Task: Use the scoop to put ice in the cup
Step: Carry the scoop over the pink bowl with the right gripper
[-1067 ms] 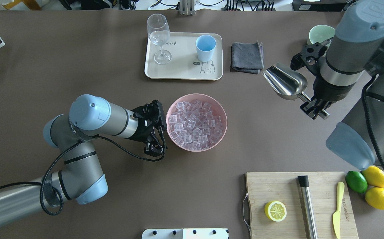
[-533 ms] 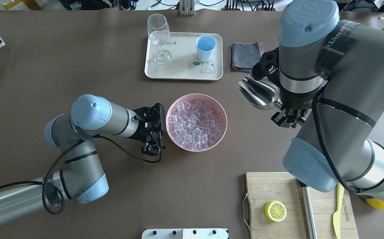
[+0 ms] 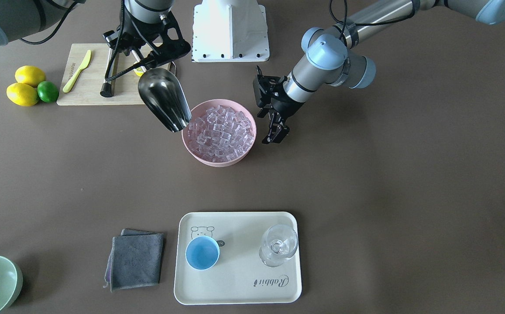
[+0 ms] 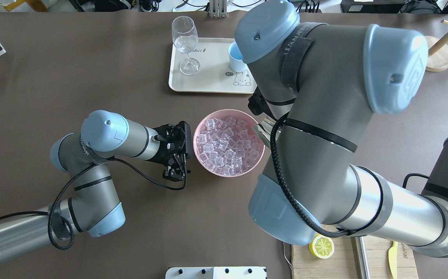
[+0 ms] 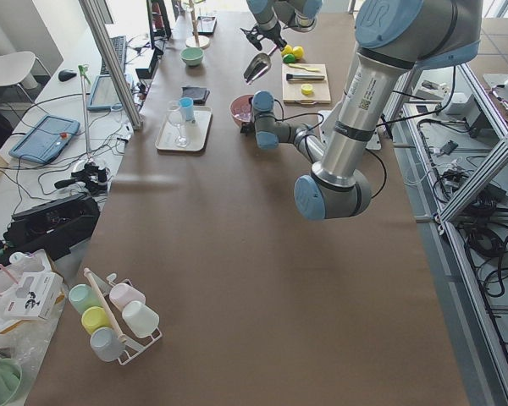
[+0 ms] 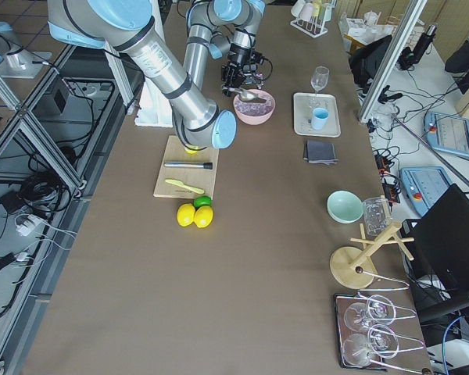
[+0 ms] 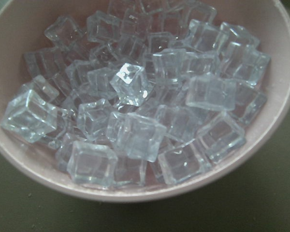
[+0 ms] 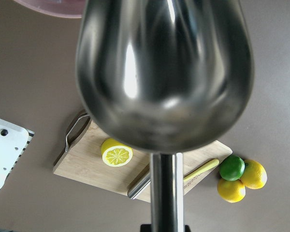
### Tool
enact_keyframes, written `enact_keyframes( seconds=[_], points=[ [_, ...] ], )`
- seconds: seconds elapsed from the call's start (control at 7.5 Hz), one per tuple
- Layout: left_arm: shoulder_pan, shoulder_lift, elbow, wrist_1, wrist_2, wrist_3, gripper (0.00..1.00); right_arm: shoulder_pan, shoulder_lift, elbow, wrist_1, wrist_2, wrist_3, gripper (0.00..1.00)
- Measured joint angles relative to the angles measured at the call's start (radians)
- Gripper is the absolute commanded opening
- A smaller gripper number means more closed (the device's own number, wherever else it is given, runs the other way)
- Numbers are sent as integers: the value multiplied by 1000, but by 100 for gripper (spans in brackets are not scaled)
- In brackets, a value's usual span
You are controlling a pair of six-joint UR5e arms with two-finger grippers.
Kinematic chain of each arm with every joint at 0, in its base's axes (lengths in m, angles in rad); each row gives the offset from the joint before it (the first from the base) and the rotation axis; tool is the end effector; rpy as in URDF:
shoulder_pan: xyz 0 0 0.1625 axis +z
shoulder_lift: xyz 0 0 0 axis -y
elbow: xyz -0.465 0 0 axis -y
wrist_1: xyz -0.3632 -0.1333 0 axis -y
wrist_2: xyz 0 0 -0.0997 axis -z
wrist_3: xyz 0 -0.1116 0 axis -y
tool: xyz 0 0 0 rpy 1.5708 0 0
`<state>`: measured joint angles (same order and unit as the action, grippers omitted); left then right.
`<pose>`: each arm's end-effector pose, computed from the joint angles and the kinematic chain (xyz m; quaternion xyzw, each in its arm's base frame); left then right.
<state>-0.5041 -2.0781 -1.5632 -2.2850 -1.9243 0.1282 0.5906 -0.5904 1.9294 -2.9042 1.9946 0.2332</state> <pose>0.5476 -0.4102 0.3381 0.4355 0.3827 0.5378 0.6121 -0.4248 -0.3900 0.1690 -0.1177 -0.1743 -0.3573 0.9100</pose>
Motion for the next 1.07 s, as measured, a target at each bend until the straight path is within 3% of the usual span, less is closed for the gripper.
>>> enact_keyframes(
  seconds=[0.4,1.07],
  points=[
    [-15,10,-7,-3,-1,-5,98,-43,116,-169,-83,45,-11,0],
    [-17,17,-13,-37,0,-13,98,-103,137,-222,-162,-113,-291,0]
  ],
)
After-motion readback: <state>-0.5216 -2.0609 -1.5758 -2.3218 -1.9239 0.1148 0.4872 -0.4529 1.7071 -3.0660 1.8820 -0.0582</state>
